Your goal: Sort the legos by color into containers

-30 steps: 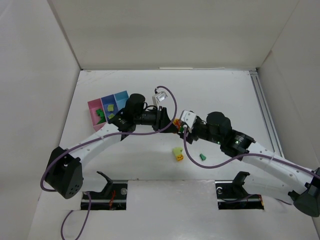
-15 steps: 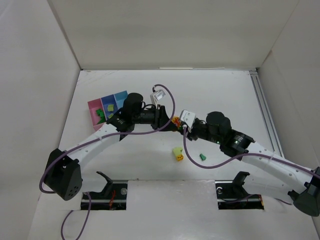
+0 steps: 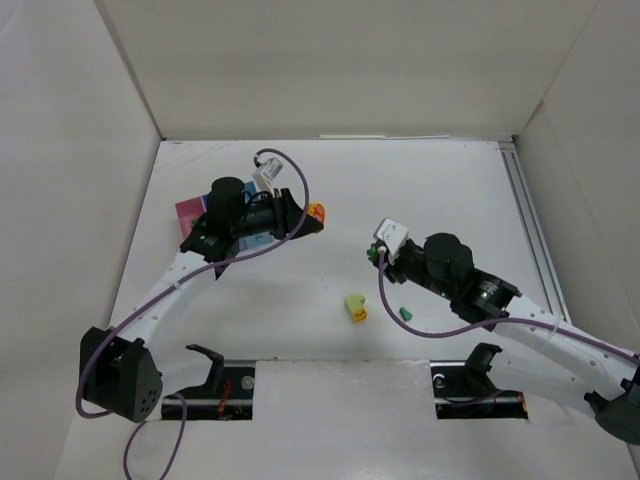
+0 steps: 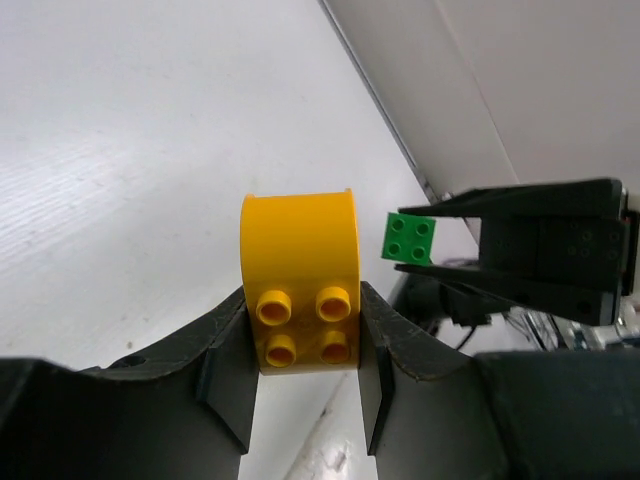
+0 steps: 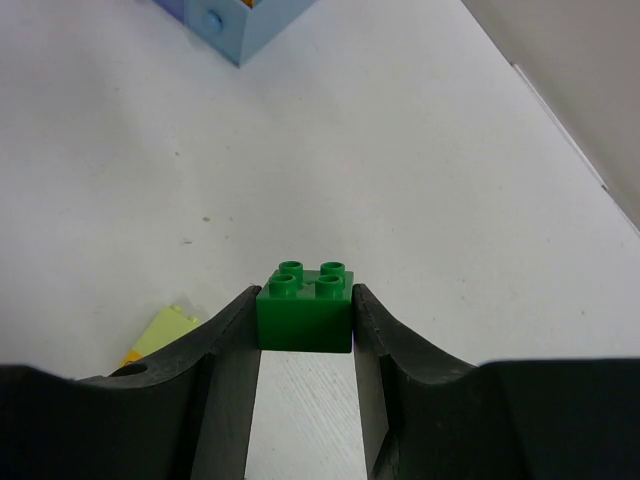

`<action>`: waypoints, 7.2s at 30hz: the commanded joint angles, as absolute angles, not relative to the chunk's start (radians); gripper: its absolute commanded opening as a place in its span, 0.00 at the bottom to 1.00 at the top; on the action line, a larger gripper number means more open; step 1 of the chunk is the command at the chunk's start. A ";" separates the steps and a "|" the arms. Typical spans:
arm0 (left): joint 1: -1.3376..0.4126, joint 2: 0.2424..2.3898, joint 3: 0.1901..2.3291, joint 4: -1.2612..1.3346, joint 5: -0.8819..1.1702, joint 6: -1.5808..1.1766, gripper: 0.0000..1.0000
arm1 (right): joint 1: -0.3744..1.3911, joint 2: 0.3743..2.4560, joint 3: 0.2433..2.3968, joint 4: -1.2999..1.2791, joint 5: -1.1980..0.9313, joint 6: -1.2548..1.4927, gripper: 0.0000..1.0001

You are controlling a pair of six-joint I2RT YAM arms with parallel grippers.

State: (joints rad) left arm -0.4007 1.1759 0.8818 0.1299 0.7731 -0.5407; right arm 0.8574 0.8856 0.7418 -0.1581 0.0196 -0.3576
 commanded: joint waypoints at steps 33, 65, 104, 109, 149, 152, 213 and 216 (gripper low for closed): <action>-0.083 1.341 1.035 -0.339 -0.170 -0.672 0.00 | 0.848 0.893 0.758 -0.175 0.238 -0.261 0.02; -0.083 1.453 1.123 -0.310 -0.132 -0.612 0.00 | 0.758 0.948 0.758 -0.166 0.176 -0.261 0.02; -0.160 1.621 1.255 -0.291 -0.084 -0.583 0.55 | 0.721 0.959 0.758 -0.156 0.158 -0.261 0.03; -0.160 1.601 1.255 -0.291 -0.066 -0.583 0.56 | 0.721 0.950 0.758 -0.156 0.149 -0.261 0.03; -0.632 1.275 0.980 0.178 0.767 -0.402 0.62 | 0.770 0.968 0.775 0.213 -0.491 -0.465 0.11; -0.641 1.284 0.989 0.167 0.776 -0.402 0.46 | 0.770 0.977 0.775 0.213 -0.476 -0.465 0.11; -0.232 1.325 1.103 -0.368 -0.317 -0.621 0.00 | 0.697 0.960 0.752 -0.020 0.202 -0.138 0.99; -0.166 1.386 1.115 -0.413 -0.379 -0.652 0.00 | 0.660 0.960 0.741 -0.064 0.212 -0.089 0.99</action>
